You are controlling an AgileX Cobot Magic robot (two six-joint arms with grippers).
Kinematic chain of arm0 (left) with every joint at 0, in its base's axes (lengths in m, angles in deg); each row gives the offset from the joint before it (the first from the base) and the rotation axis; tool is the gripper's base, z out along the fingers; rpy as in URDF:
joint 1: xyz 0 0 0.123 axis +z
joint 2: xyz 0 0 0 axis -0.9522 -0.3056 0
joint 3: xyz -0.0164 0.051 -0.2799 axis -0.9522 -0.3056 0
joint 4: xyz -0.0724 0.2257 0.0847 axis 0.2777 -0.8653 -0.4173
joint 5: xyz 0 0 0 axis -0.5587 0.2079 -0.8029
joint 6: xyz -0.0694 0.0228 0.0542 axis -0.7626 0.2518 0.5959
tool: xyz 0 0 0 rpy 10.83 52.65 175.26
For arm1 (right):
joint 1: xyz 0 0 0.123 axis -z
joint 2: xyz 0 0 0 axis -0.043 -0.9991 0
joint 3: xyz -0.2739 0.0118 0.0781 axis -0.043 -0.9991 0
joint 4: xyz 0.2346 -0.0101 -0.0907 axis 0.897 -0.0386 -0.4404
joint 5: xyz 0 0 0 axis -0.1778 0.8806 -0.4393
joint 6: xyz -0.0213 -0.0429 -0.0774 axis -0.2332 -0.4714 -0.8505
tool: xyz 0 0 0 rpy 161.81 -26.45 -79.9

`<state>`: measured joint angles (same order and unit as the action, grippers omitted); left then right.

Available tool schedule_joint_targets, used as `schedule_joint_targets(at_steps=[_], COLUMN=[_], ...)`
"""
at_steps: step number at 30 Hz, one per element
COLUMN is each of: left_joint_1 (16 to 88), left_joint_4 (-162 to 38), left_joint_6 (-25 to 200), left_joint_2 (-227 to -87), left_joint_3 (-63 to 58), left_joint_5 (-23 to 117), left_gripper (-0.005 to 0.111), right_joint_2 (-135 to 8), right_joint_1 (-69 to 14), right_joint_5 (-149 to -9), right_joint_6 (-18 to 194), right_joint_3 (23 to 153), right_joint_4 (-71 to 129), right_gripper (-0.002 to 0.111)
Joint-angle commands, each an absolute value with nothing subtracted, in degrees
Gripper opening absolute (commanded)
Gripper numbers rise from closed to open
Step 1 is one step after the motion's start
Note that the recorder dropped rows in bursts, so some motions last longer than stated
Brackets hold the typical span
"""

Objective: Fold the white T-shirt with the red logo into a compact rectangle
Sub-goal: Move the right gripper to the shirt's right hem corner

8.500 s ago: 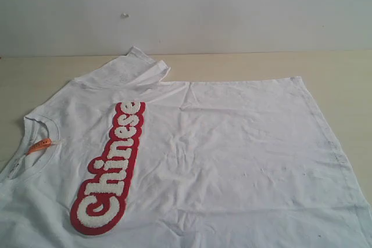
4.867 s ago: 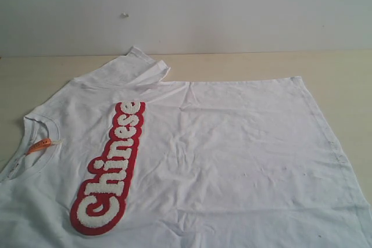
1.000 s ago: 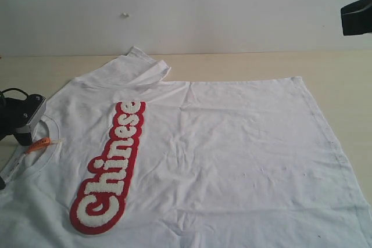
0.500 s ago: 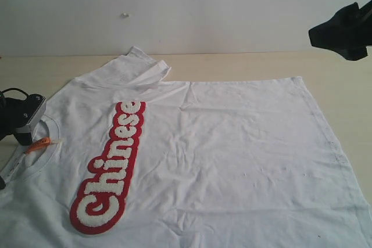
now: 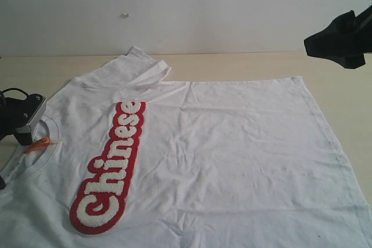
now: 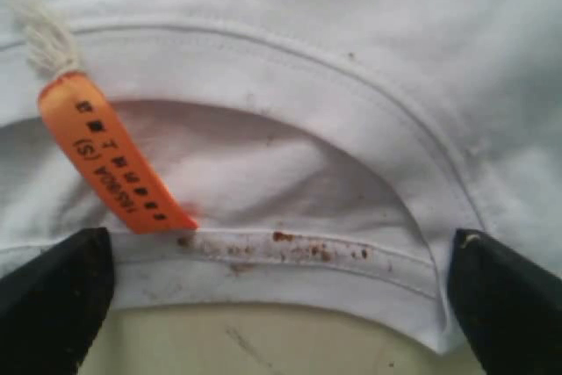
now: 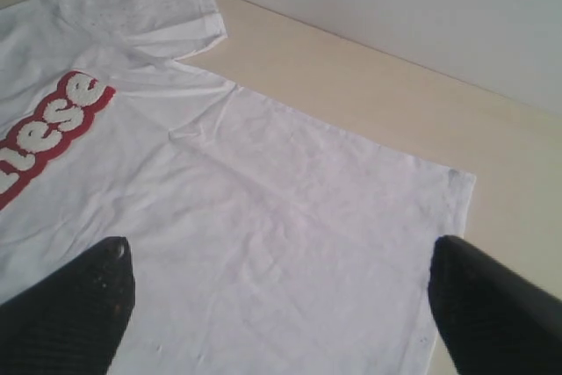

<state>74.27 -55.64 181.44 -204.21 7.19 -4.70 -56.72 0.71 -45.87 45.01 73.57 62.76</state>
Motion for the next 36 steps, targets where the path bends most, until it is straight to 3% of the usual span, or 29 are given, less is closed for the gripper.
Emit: schedule_joint_targets(at_steps=[1, 12, 15, 20, 25, 32, 36], left_joint_1=[74.22, 74.22, 74.22, 74.22, 74.22, 74.22, 74.22], left_joint_4=[-55.62, -55.62, -55.62, -55.62, -55.62, -55.62, -55.62], left_joint_6=[180.78, 180.78, 180.78, 180.78, 180.78, 180.78, 180.78], left_joint_2=[-204.86, -204.86, -204.86, -204.86, -204.86, -204.86, -204.86], left_joint_3=[7.23, 7.23, 7.23, 7.23, 7.23, 7.23, 7.23], left_joint_5=[-3.77, -3.77, -3.77, -3.77, -3.77, -3.77, -3.77], left_gripper=[0.105, 0.105, 0.105, 0.105, 0.105, 0.105, 0.105], right_joint_2=[-56.73, -56.73, -57.35, -63.78, -72.31, -85.82, -89.07], right_joint_1=[0.9, 0.9, 0.9, 0.9, 0.9, 0.9, 0.9], right_joint_5=[-45.34, -45.04, -43.29, -34.87, -34.25, -42.22, -39.45], right_joint_6=[45.36, 45.36, 45.36, 44.47, 22.31, 22.36, 14.83], right_joint_3=[73.88, 73.88, 74.51, 79.51, 79.38, 79.38, 79.38], right_joint_4=[62.88, 62.37, 61.0, 50.52, 36.27, 27.61, 27.3], right_gripper=[0.087, 0.087, 0.105, 0.105, 0.105, 0.105, 0.105])
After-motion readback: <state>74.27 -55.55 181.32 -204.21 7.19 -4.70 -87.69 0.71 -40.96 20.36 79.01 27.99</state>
